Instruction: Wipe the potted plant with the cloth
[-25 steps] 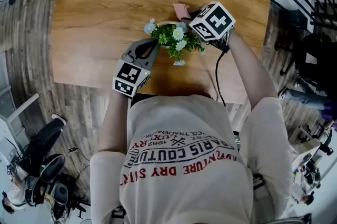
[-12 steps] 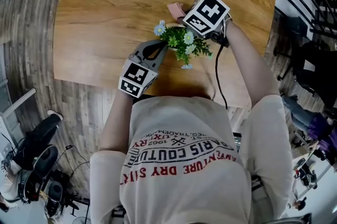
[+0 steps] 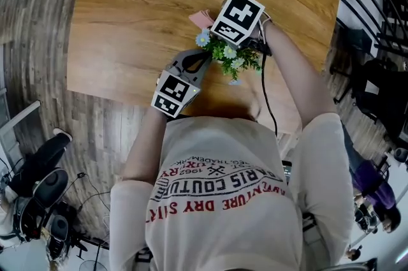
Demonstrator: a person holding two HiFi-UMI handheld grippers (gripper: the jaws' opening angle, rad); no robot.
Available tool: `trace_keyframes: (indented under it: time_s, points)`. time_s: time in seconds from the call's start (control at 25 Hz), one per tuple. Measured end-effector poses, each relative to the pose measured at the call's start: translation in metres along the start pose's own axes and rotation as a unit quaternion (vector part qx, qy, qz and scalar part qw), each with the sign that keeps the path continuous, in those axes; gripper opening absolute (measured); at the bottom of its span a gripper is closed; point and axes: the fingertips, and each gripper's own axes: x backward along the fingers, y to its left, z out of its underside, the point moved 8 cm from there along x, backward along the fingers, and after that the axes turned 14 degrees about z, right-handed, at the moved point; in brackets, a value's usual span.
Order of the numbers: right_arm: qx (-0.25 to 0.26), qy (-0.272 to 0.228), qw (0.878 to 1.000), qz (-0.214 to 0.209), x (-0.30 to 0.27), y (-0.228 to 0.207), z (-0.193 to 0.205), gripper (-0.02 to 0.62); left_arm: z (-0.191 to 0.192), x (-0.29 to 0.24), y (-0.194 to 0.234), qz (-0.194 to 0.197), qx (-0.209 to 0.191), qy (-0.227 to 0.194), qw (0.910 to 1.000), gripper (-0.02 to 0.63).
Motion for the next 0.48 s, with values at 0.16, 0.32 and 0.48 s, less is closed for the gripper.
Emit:
trace_keyframes:
  time_s: [0.16,0.32,0.48]
  points:
    - [0.006,-0.009,0.999,0.039,0.01,-0.002,-0.003,0.035,0.001,0.0,0.002,0.001,0.003,0.011,0.9999,0.015]
    - [-0.015,-0.042,0.995,0.086,0.043,-0.004,-0.006,0.035,-0.004,0.012,0.003,0.006,-0.025,-0.004,0.9997,0.015]
    - [-0.051,-0.088,0.988,0.118,0.077,0.013,-0.009,0.035,-0.016,0.041,0.004,-0.005,-0.054,-0.029,0.9981,0.015]
